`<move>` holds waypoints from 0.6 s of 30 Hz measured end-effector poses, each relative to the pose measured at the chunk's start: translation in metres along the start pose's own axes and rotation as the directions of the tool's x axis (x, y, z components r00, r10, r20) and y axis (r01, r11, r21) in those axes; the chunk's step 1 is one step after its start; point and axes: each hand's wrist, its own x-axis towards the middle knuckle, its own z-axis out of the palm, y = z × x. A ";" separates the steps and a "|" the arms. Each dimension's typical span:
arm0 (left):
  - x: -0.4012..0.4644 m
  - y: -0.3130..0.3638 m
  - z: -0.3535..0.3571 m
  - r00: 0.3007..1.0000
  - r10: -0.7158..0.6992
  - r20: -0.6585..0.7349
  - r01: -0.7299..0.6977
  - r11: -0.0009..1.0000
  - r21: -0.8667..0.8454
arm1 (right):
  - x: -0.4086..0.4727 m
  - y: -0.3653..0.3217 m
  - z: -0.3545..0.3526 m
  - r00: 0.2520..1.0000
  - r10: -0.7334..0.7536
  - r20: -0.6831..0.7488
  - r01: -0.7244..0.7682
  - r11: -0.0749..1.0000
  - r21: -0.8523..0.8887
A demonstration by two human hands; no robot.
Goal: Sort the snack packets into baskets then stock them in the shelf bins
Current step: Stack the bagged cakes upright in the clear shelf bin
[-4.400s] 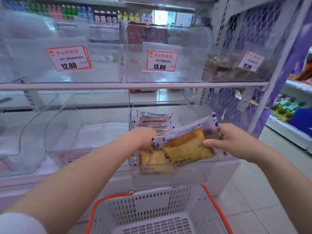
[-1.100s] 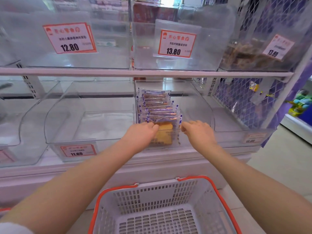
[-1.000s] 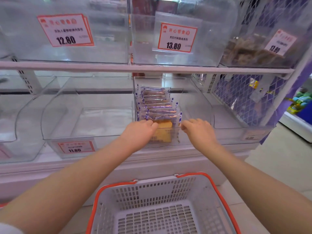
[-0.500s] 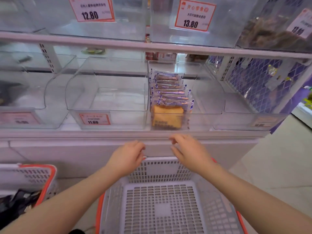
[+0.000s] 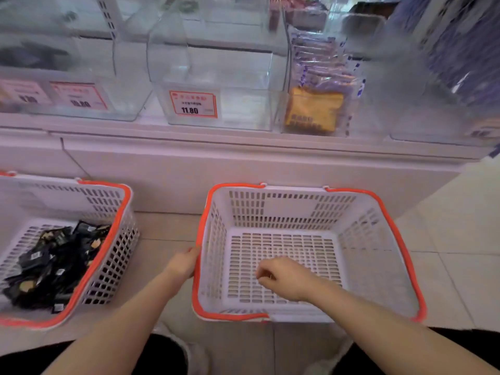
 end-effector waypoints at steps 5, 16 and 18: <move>-0.007 0.002 0.011 0.999 -0.003 0.034 0.006 0.995 -0.103 | -0.011 -0.001 0.034 0.983 0.183 -0.030 -0.175 0.971 0.164; -0.079 0.059 0.098 0.845 0.228 0.484 -0.101 0.956 -0.274 | -0.031 -0.001 0.034 0.861 0.344 -0.374 -0.156 0.880 0.449; -0.084 0.066 0.118 0.808 0.225 0.544 -0.137 0.971 -0.197 | -0.046 0.019 0.030 0.832 0.398 -0.388 -0.213 0.873 0.438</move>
